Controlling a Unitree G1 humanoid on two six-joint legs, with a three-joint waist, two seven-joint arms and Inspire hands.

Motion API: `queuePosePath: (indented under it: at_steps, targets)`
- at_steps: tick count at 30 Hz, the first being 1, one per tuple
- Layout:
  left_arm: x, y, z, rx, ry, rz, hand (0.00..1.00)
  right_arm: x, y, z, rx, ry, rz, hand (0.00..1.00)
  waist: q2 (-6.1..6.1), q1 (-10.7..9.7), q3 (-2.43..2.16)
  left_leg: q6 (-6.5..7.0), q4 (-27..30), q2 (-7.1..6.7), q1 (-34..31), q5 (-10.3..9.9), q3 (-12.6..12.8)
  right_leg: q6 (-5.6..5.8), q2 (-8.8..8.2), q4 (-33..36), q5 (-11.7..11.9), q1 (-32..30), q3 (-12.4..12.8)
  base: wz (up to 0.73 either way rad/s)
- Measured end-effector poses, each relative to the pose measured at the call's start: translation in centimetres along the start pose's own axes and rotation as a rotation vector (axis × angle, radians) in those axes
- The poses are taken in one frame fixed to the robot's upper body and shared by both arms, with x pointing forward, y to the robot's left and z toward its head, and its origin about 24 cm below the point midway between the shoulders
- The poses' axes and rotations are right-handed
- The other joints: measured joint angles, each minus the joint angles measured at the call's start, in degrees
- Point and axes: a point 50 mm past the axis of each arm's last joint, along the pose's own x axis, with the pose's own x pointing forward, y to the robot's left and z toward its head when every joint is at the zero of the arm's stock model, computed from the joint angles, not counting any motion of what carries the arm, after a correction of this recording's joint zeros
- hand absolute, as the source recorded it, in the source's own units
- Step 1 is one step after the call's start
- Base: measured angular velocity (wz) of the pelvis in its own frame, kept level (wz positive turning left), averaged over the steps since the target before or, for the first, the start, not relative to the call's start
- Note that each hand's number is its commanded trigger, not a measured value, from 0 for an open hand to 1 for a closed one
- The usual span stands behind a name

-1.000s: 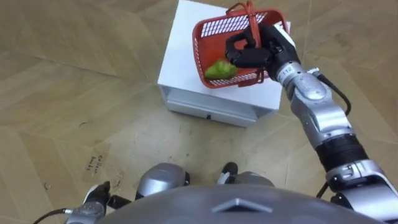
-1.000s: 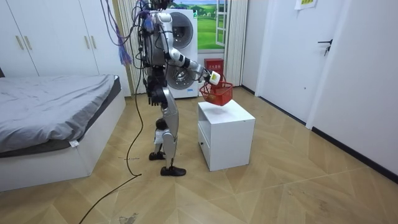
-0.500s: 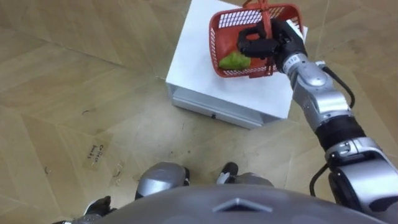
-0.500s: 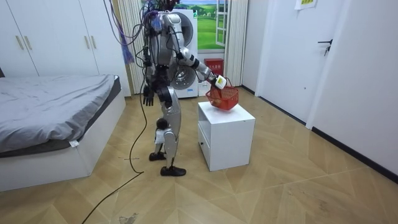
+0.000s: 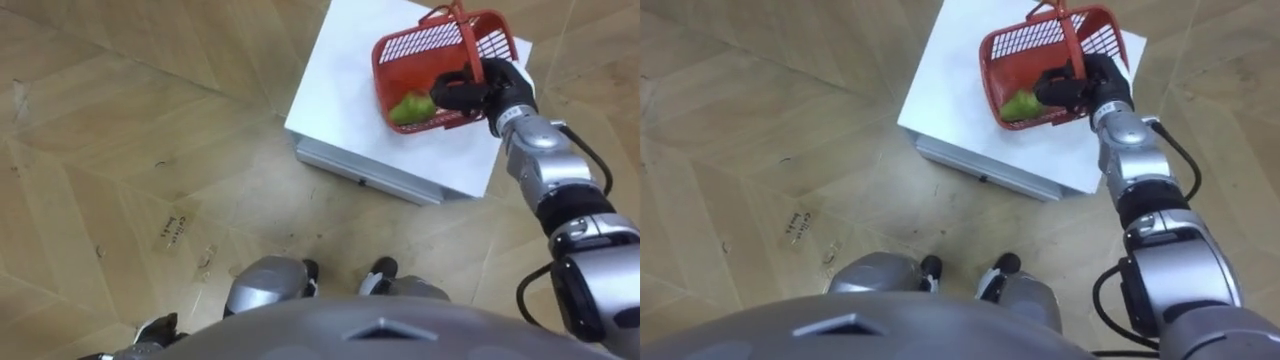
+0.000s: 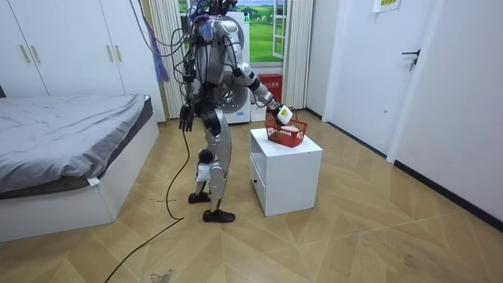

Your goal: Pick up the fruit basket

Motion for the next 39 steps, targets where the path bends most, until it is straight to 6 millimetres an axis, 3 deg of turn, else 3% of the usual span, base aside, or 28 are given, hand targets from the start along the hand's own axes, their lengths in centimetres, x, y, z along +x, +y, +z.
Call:
queuePosePath:
  at_steps: [2,6,7,8,9,10,11,12,13,17,20,24,26,29,39]
  targets:
    - [0.0,0.0,0.0,0.001,-0.001,-0.003,0.0,0.0,-0.3,0.2,0.017,-0.011,-0.013,0.0,0.33,0.0,0.21,0.0,0.0,-0.23,0.0,0.0,0.0,0.1,-0.46,0.9,-0.5,-0.3,-0.3,0.04]
    - [0.0,0.0,0.0,0.0,-0.001,-0.004,0.0,0.0,-0.7,-0.1,0.028,-0.002,-0.03,0.0,0.76,-0.1,0.2,-0.01,0.0,-0.4,0.3,0.0,0.2,0.14,-1.07,2.0,-1.0,-0.4,-1.6,0.04]
    - [0.0,0.0,0.0,0.0,-0.002,-0.005,0.0,0.0,-0.7,-0.2,0.028,0.002,-0.031,0.0,0.78,-0.1,0.19,-0.02,0.6,-0.44,0.3,0.0,0.7,0.11,-1.25,2.4,-1.1,-0.3,-1.5,0.09]
    - [0.0,-0.1,0.0,-0.002,-0.003,-0.008,0.0,0.0,-0.7,-0.2,0.028,0.001,-0.032,0.0,0.65,-0.1,0.28,-0.56,5.1,-0.91,-1.9,0.0,2.7,-0.01,-2.38,2.4,-1.0,0.2,-1.1,0.22]
    - [0.0,-0.1,0.2,-0.001,-0.012,-0.009,0.0,0.0,-0.8,-0.2,0.025,-0.001,-0.035,0.0,0.07,-0.4,0.75,-2.85,11.4,-1.65,-5.1,0.7,4.5,0.01,-3.3,1.7,-1.0,0.8,0.7,0.38]
    - [0.0,-0.1,0.6,0.016,-0.033,-0.011,0.0,0.0,-1.1,-0.7,0.024,0.019,-0.057,0.0,-2.22,-0.1,1.93,-5.12,15.7,-2.59,-11.5,-0.5,6.6,0.4,-4.82,-0.3,-0.9,2.0,4.1,0.45]
    - [0.0,-0.5,0.8,0.033,-0.04,-0.023,0.0,0.0,-1.9,-0.7,0.036,0.023,-0.082,0.0,-0.27,-0.4,0.9,-6.38,8.1,1.31,-15.3,2.3,6.0,1.72,-3.93,0.2,-1.1,1.4,4.2,0.34]
    - [0.0,-0.5,0.9,0.042,-0.041,-0.026,0.0,0.0,-2.1,-0.6,0.038,0.021,-0.088,0.0,0.14,-0.1,1.57,-1.59,8.6,3.32,-16.9,6.0,7.3,3.56,-3.37,1.2,-2.5,1.3,4.1,0.13]
    - [0.1,-0.4,0.5,0.046,-0.019,-0.024,0.0,0.0,-2.1,-1.0,0.036,0.037,-0.086,0.0,-1.15,0.8,0.88,-1.61,9.3,2.48,-17.1,5.7,8.8,4.15,-4.45,2.0,-4.0,0.9,4.0,0.0]
    - [0.1,-0.5,0.5,0.044,-0.016,-0.033,0.0,0.3,-2.0,-0.1,0.039,0.017,-0.066,0.0,-1.12,1.1,0.88,-1.09,7.2,2.05,-15.0,5.7,9.2,4.17,-4.16,-0.4,-3.2,3.0,0.7,-0.03]
    - [0.1,-0.4,0.5,0.036,-0.015,-0.031,0.0,0.2,-1.9,-0.2,0.05,0.022,-0.064,0.0,-0.73,1.3,0.69,-1.49,6.5,2.41,-14.2,5.8,9.1,4.33,-3.73,-0.2,-3.6,3.4,0.8,-0.1]
    - [0.0,-0.5,0.2,0.032,-0.008,-0.043,0.0,0.2,-1.8,-0.1,0.048,0.019,-0.061,0.0,-0.63,1.1,0.52,-2.62,6.0,2.76,-13.2,6.4,9.4,3.42,-3.27,0.9,-4.2,3.2,1.3,-0.07]
    - [0.0,-0.6,-0.5,0.032,0.006,-0.05,0.0,0.1,-1.7,0.2,0.048,-0.002,-0.053,0.0,-0.92,0.1,-0.32,-2.97,5.7,3.08,-12.8,6.6,9.4,3.17,-2.87,0.8,-4.5,3.3,1.4,-0.04]
    - [-0.2,-0.6,-1.3,0.032,0.024,-0.053,0.0,0.0,-1.5,0.1,0.043,-0.009,-0.042,0.0,-1.59,-0.3,-0.73,-3.05,4.8,3.14,-10.7,7.1,9.9,2.98,-2.83,0.6,-4.6,4.7,1.9,-0.06]
    - [-0.2,-0.8,-1.1,0.03,0.015,-0.051,0.0,-0.8,-0.6,1.0,-0.005,-0.096,0.006,0.0,-3.55,-2.8,-0.76,-3.77,1.9,3.13,-6.9,7.2,10.9,2.65,-2.58,-1.4,-4.9,8.0,1.7,-0.02]
